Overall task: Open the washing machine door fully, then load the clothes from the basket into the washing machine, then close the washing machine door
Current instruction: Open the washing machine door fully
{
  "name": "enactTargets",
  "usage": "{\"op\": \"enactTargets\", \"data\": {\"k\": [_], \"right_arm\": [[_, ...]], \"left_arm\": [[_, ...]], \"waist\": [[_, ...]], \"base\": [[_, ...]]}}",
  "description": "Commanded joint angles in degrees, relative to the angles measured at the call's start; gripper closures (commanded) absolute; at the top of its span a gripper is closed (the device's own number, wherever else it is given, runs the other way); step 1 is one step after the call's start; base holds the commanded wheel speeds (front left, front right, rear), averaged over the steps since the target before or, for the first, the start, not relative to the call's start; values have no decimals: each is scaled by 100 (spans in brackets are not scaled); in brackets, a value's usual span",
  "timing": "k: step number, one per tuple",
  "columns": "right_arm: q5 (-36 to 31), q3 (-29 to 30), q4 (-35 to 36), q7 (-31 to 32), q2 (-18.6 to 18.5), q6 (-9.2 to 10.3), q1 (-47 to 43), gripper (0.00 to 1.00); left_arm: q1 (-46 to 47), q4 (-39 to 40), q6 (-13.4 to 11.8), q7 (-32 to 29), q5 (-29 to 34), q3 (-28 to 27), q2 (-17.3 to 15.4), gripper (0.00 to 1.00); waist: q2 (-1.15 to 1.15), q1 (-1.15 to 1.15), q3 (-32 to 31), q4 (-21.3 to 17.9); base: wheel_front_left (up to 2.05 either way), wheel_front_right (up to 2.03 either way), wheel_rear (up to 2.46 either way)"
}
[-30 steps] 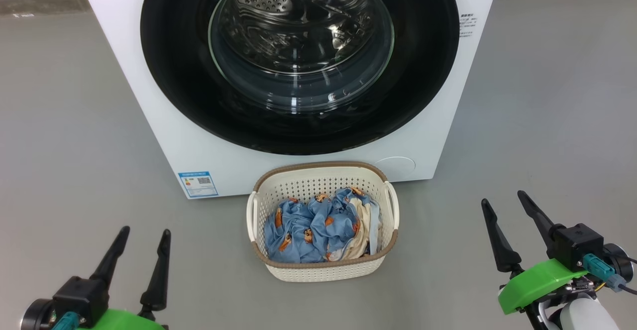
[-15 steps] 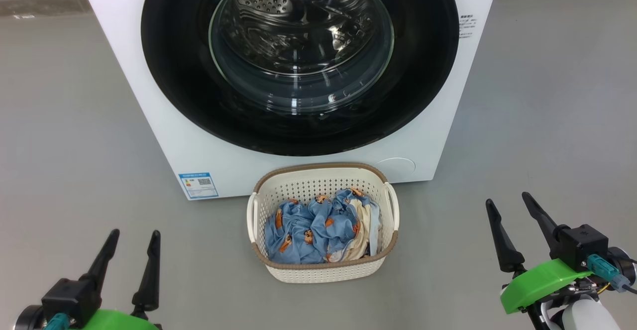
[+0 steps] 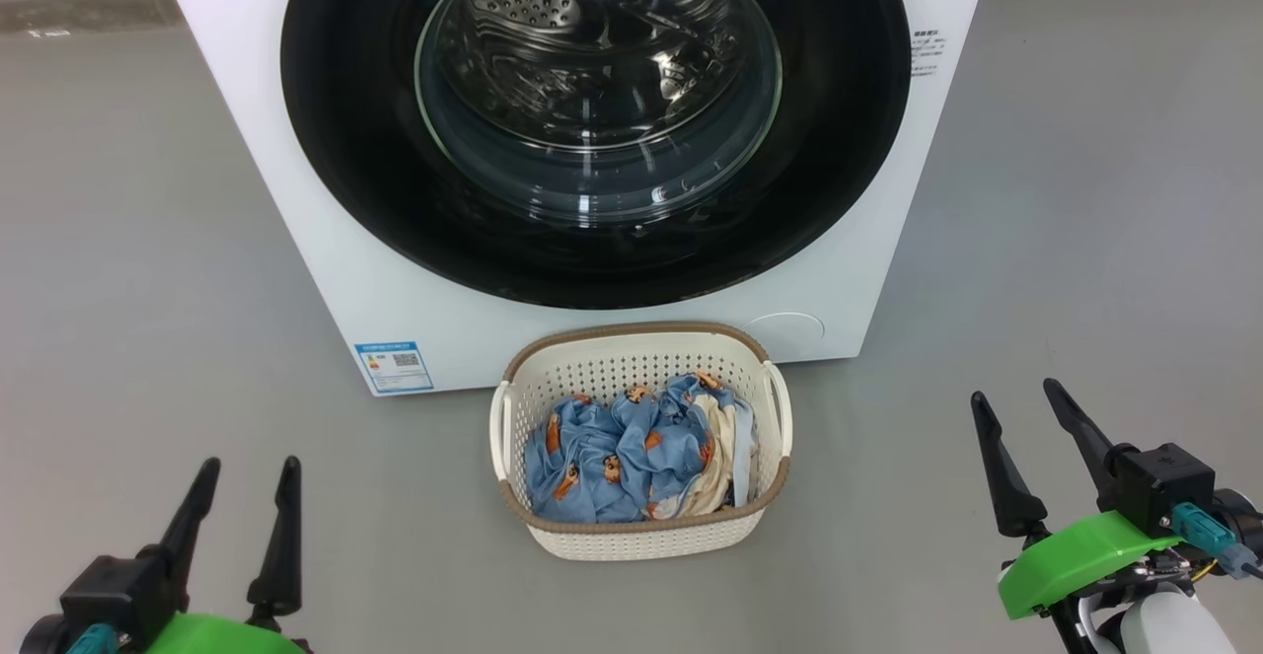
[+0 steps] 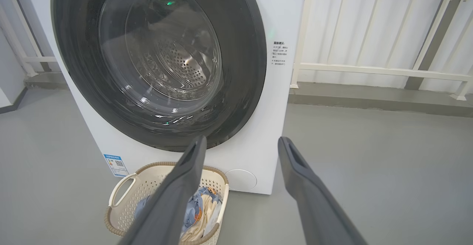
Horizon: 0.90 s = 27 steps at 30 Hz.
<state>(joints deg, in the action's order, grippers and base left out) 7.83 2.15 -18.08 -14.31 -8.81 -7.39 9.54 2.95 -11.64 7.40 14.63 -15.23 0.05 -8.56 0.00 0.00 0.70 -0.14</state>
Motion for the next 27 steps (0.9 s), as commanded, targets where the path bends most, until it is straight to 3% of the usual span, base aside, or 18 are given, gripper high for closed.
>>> {"op": "enactTargets", "data": {"k": [1, 12, 27], "right_arm": [[61, -115, 161, -69, -42, -10, 228, 0], [47, -71, 213, -69, -32, -10, 258, 0], [81, 15, 275, -69, -4, -10, 289, 0]], "left_arm": [[218, 81, 9, 37, 68, -244, -161, 0], [331, 114, 9, 37, 306, -315, -89, 0], [446, 256, 7, 37, 293, -550, 47, 0]], "waist": [[0, 0, 6, 2], [0, 0, 94, 7], [0, 0, 227, 10]], "base": [[0, 0, 0], [37, 37, -73], [113, 113, -226]]}}
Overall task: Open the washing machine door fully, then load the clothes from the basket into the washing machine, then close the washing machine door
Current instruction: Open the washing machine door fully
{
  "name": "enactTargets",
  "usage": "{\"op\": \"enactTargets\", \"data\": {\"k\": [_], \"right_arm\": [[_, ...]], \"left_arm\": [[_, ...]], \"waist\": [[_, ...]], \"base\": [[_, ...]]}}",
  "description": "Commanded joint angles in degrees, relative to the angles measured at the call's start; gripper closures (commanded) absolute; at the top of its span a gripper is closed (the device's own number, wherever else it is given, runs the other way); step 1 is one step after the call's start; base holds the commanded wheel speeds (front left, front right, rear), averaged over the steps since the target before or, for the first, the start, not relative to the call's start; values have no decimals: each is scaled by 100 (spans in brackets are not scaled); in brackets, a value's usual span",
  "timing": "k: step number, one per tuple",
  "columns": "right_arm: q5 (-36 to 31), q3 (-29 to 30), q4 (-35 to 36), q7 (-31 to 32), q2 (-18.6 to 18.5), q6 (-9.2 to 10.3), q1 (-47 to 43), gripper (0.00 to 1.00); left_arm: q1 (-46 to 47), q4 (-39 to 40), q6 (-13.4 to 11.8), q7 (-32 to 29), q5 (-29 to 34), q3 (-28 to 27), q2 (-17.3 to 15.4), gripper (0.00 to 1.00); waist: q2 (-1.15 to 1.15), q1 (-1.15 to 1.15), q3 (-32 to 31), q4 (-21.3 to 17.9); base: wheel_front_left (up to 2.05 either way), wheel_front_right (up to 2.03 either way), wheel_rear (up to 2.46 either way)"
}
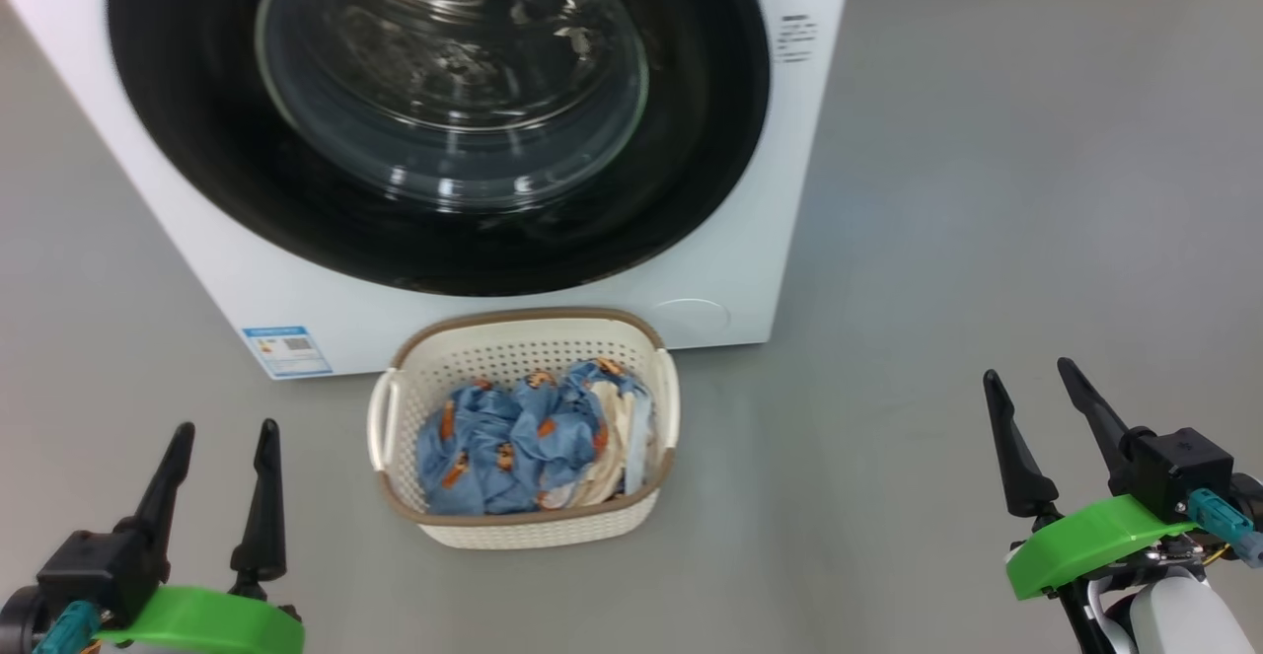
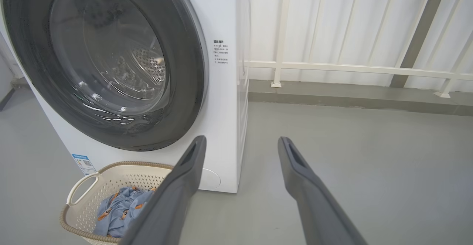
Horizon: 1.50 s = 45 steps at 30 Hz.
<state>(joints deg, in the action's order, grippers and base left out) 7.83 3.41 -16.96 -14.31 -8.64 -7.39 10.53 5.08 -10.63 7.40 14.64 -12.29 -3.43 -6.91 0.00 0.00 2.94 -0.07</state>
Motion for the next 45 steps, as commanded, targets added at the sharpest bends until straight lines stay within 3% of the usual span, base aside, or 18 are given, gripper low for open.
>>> {"op": "enactTargets", "data": {"k": [1, 11, 45], "right_arm": [[82, -106, 174, -69, -19, -10, 194, 0], [138, -94, 292, -69, -13, -10, 252, 0], [245, 63, 278, -69, 32, -10, 206, 0]], "left_arm": [[230, 163, 7, 36, 71, -217, -122, 0], [208, 246, 8, 36, 232, -199, -89, 0], [17, 331, 9, 36, 216, -138, -4, 0]], "waist": [[0, 0, 18, 3], [0, 0, 177, 35], [0, 0, 106, 193]], "base": [[94, 94, -187], [50, 50, -101], [0, 0, 0]]}}
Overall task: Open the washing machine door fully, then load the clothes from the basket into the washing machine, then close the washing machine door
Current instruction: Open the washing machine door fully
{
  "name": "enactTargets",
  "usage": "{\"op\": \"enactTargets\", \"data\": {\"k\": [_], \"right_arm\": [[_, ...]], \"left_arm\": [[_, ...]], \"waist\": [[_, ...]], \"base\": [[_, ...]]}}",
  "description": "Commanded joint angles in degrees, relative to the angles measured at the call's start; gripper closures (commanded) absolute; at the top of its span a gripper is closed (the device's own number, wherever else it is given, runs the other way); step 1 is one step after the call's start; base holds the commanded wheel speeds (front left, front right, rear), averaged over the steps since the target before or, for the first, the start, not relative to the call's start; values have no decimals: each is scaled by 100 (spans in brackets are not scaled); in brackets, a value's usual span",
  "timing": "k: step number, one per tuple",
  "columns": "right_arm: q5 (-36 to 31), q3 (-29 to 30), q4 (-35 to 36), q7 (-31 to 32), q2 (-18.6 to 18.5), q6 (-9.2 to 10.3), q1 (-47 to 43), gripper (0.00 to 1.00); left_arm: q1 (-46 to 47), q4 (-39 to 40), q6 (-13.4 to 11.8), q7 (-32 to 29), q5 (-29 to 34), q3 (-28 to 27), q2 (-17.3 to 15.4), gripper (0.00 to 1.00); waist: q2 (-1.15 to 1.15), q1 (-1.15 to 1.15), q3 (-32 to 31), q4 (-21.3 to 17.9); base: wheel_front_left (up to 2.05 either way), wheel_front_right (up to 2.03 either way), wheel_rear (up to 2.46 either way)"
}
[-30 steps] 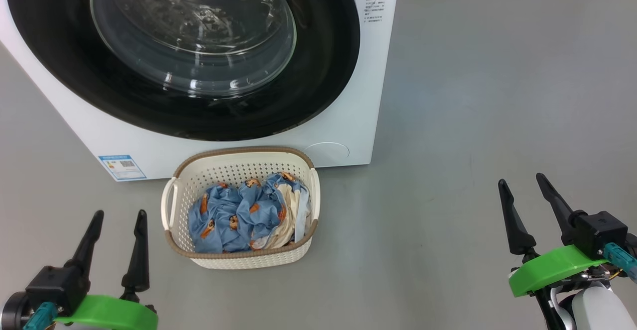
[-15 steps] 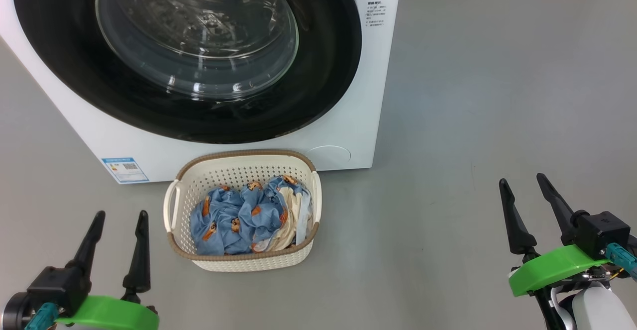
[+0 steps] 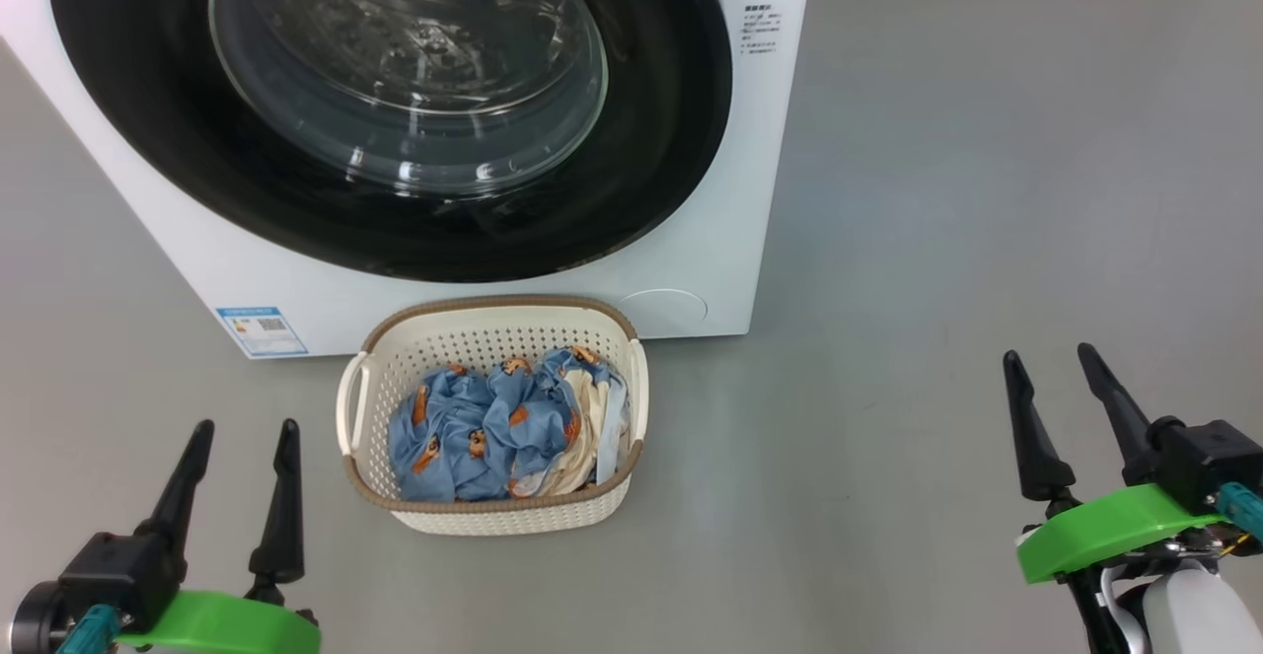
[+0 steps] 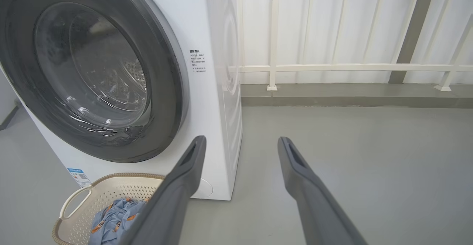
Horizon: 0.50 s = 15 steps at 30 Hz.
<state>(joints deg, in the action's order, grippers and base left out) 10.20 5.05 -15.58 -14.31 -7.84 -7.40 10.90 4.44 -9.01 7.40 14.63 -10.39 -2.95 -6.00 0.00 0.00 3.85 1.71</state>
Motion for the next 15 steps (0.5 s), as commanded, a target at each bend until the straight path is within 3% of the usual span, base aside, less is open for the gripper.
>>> {"op": "enactTargets", "data": {"k": [1, 8, 15], "right_arm": [[48, -64, 148, -69, -35, -9, 199, 0], [477, 310, 220, -69, 53, -9, 644, 0], [1663, 832, 105, -37, 213, -9, 1453, 0]], "left_arm": [[78, 185, 9, 37, 25, -177, -88, 0], [58, 270, 9, 37, -11, -86, -8, 0], [35, 246, 9, 37, -36, 51, 66, 0]], "waist": [[0, 0, 29, 31], [0, 0, 201, 191], [0, 0, 380, 348]], "base": [[0, 0, 0], [0, 0, 0], [0, 0, 0]]}}
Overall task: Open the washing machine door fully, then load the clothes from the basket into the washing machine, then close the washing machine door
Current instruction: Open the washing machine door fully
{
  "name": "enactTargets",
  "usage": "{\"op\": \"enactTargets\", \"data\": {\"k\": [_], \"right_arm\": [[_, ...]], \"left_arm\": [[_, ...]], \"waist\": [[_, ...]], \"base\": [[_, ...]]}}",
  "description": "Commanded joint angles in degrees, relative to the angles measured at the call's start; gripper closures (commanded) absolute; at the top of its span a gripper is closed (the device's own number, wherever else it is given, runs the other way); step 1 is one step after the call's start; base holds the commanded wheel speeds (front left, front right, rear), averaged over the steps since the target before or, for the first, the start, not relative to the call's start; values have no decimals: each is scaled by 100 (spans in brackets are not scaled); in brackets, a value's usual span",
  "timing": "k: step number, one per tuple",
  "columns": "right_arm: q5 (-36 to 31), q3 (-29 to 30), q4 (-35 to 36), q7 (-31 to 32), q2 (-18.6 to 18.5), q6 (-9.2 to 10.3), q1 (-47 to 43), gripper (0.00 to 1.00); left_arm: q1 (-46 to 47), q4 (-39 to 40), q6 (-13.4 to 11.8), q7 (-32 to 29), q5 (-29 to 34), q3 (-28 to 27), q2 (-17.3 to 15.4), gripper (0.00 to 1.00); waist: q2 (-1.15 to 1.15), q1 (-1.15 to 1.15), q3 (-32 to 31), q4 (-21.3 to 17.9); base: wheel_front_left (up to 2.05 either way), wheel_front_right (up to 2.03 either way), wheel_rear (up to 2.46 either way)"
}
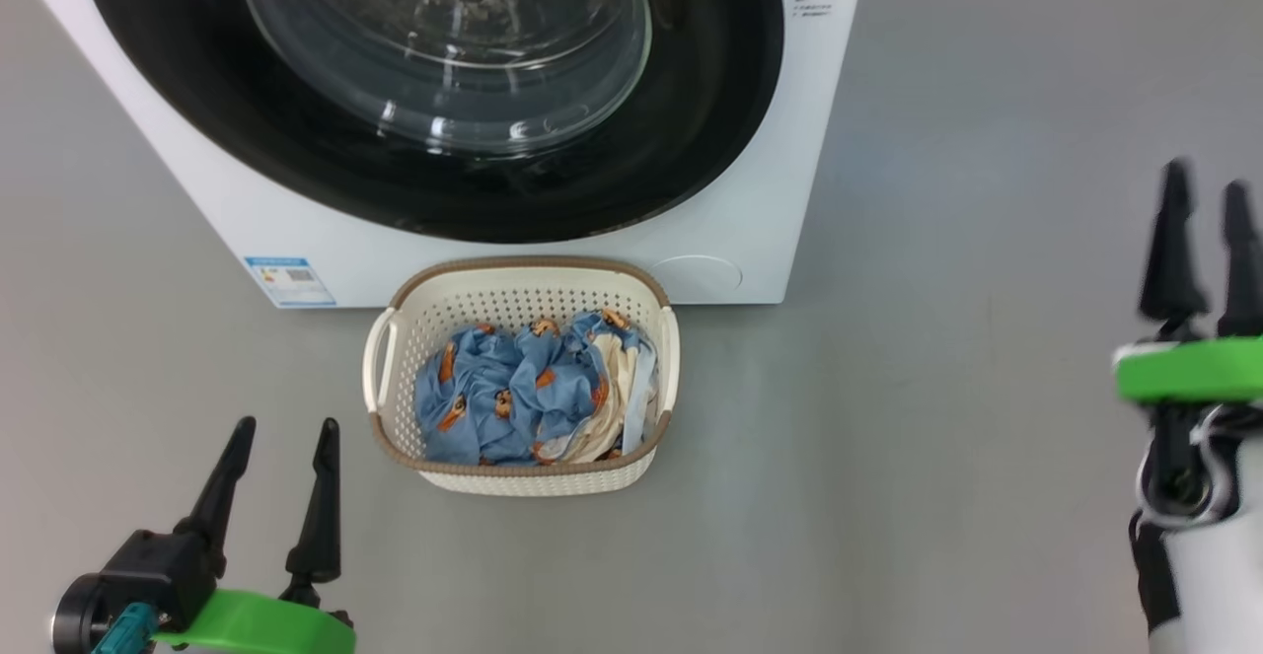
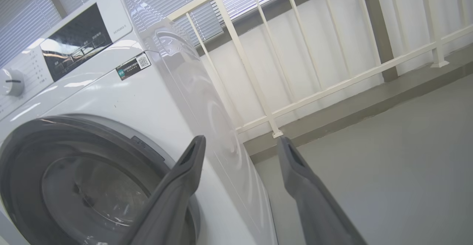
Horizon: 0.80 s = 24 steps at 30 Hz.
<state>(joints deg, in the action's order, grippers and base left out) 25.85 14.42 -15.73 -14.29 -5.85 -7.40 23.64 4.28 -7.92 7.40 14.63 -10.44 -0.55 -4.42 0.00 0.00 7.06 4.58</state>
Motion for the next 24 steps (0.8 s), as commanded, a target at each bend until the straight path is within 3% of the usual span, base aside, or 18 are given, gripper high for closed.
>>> {"op": "enactTargets", "data": {"k": [1, 7, 8, 10, 17, 24], "right_arm": [[326, 8, 106, -10, 42, -9, 305, 0], [2009, 793, -85, 437, 228, -9, 1055, 3], [2224, 891, -135, 534, 243, -9, 1152, 51], [2568, 1073, -267, 714, 264, -9, 1330, 100], [3668, 1734, -1358, 1807, 294, -9, 2338, 100], [3349, 1908, -2015, 2735, 221, -9, 3347, 100]], "left_arm": [[57, 131, 9, 37, -36, -183, -84, 0], [142, 128, 9, 37, -77, -110, -55, 0], [168, 124, 9, 37, -87, -88, -56, 0], [224, 117, 9, 37, -95, -40, -54, 0], [433, 48, 9, 37, -137, 101, -26, 0], [618, 47, 9, 37, -188, 157, 4, 0]], "waist": [[0, 0, 85, 87], [0, 0, 259, 238], [0, 0, 288, 270], [0, 0, 349, 334], [0, 0, 629, 571], [0, 0, 882, 798]], "base": [[0, 0, 0], [0, 0, 0], [0, 0, 0], [0, 0, 0], [0, 0, 0], [0, 0, 0]]}}
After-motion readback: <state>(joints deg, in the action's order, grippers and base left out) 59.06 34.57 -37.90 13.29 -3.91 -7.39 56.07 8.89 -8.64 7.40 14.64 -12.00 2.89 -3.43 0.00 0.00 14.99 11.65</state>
